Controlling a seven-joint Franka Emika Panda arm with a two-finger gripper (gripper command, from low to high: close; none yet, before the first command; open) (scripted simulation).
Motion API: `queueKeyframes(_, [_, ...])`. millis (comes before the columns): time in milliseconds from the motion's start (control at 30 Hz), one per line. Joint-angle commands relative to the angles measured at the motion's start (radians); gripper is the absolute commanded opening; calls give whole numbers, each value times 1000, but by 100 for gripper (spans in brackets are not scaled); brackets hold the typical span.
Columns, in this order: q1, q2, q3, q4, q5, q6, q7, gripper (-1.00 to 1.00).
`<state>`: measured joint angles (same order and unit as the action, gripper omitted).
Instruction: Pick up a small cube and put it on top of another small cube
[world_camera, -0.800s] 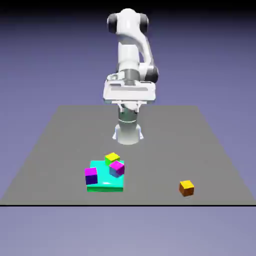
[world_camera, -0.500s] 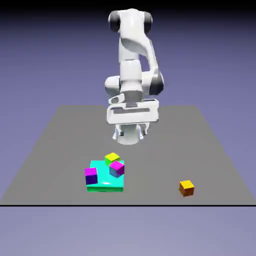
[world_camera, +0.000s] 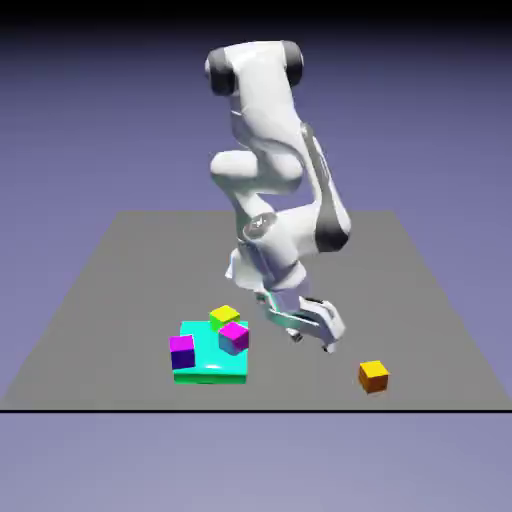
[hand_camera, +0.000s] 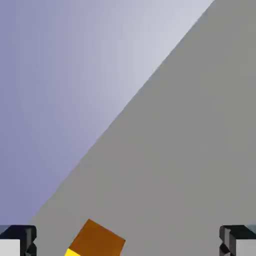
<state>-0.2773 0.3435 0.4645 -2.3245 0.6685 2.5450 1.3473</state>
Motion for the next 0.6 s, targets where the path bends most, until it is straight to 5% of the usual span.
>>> queueKeyframes(0, [-11, 36, 18, 19, 27, -20, 24, 0])
queueKeyframes(267, [-83, 263, 134, 140, 193, -142, 175, 0])
queueKeyframes(433, [-8, 418, 138, 190, 226, -15, 126, 0])
queueKeyframes(467, [-8, 418, 138, 190, 226, -15, 126, -100])
queueKeyframes(567, [-43, 346, 136, 167, 210, -74, 149, -100])
